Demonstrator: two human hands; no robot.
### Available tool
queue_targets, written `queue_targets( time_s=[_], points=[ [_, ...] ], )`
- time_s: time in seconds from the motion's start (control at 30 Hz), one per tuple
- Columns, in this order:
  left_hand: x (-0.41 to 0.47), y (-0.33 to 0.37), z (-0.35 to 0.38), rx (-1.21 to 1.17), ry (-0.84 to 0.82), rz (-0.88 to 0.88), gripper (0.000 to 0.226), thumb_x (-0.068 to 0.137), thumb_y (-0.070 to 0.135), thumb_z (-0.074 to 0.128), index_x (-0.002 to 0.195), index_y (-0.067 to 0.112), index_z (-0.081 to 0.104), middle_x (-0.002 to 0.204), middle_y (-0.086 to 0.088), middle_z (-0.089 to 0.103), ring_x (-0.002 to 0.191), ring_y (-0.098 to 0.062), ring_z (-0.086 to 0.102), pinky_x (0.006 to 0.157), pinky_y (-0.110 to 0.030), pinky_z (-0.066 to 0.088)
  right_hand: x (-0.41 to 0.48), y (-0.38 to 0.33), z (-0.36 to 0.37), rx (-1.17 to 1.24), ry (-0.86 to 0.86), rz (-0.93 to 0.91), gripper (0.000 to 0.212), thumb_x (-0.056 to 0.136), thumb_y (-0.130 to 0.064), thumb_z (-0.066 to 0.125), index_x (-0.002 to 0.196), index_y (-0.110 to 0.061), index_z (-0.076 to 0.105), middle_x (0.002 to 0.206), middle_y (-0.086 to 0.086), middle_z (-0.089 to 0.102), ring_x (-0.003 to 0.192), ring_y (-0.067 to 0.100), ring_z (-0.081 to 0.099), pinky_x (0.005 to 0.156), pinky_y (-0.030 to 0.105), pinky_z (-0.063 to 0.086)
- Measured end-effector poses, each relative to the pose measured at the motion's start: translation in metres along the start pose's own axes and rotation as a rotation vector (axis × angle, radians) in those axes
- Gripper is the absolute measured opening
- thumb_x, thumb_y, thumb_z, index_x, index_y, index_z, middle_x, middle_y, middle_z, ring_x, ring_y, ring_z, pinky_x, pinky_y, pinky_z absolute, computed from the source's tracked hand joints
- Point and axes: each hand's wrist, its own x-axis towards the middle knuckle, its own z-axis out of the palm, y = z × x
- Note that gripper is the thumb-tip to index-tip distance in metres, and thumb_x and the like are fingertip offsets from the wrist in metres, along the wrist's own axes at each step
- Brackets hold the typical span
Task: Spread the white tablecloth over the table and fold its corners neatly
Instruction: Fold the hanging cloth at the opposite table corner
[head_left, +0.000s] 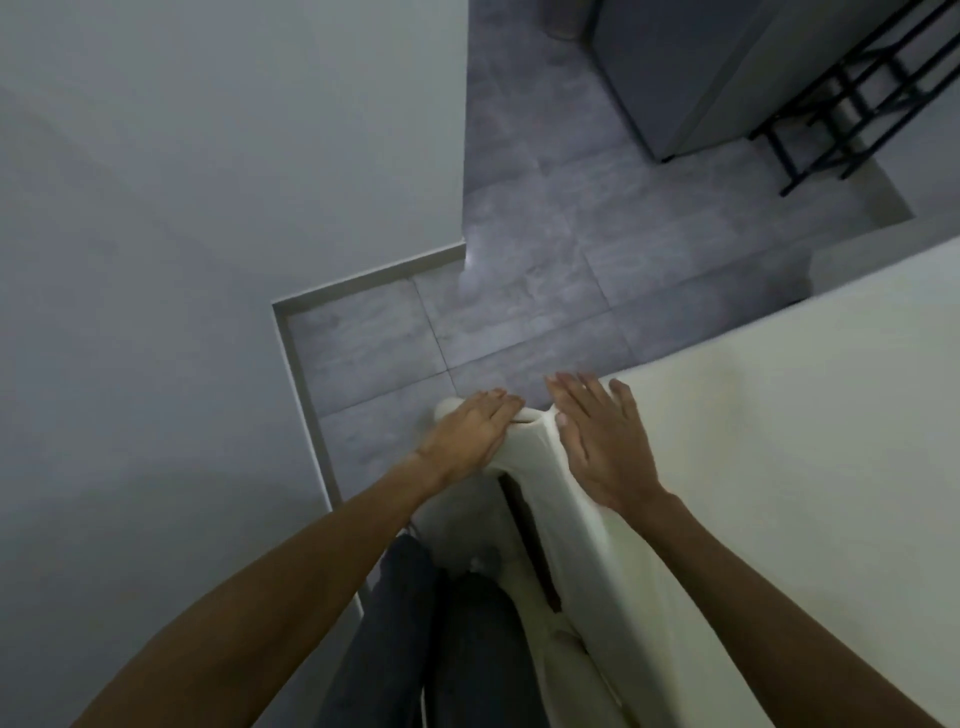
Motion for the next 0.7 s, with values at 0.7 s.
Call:
queue_targets(
  time_s=[0.7],
  points=[
    [0.016, -0.051, 0.043, -0.141, 0.246, 0.032, 0.016, 0.09, 0.019, 0.06, 0.098, 0.007, 0.068, 0.089, -0.011, 0.069, 0.072, -0.027, 0.067, 0.057, -0.039, 0.056, 0.005, 0.008, 0.014, -0.117, 0.032, -0.046, 0.073, 0.1, -0.061, 0.026, 0.155, -0.013, 0.033, 0.162, 0.005, 0.033, 0.151, 0.023, 0.026, 0.122, 0.054, 0.017]
  ],
)
